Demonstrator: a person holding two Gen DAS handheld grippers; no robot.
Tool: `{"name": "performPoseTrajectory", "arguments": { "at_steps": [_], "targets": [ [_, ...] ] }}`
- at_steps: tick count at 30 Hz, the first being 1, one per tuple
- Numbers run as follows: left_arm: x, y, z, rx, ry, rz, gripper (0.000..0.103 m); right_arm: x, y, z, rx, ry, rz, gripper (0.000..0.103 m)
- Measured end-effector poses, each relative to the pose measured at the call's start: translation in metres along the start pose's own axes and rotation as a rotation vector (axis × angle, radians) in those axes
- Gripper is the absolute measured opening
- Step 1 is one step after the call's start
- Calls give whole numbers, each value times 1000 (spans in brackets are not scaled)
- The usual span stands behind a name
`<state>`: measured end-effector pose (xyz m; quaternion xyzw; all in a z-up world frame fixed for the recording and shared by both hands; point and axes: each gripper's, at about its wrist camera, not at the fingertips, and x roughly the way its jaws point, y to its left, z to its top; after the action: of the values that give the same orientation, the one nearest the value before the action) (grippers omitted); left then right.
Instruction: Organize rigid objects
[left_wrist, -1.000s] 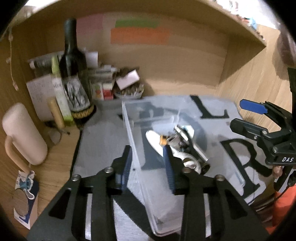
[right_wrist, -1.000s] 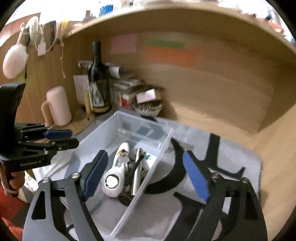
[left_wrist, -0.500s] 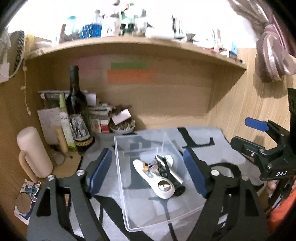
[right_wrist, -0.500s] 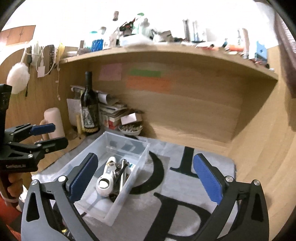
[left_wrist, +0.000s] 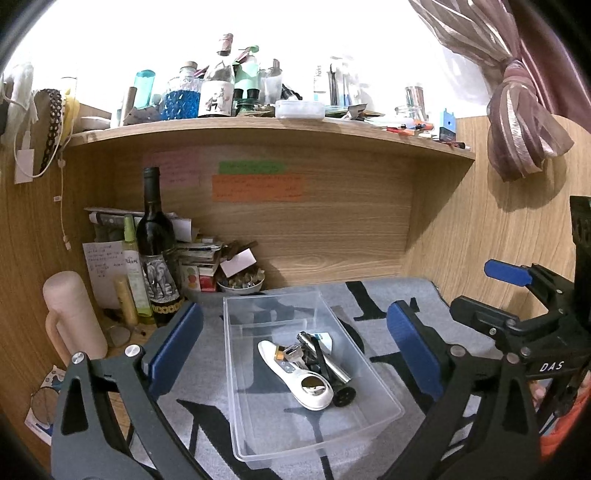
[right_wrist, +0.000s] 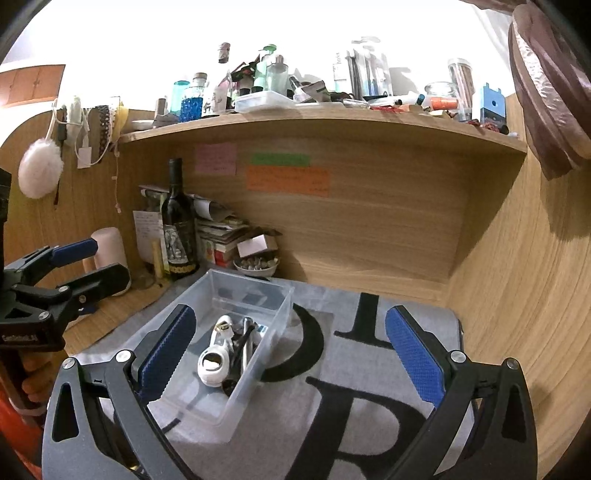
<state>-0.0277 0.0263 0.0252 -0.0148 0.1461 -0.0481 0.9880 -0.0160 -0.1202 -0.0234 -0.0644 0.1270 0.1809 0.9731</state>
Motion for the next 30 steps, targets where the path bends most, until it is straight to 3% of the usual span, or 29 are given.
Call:
{"name": "performPoseTrajectory", "arguments": {
  "at_steps": [30],
  "targets": [
    [6,-4,-4,8,16,-24,101,-3,0,-1,5,-1,-15,103]
  ]
}}
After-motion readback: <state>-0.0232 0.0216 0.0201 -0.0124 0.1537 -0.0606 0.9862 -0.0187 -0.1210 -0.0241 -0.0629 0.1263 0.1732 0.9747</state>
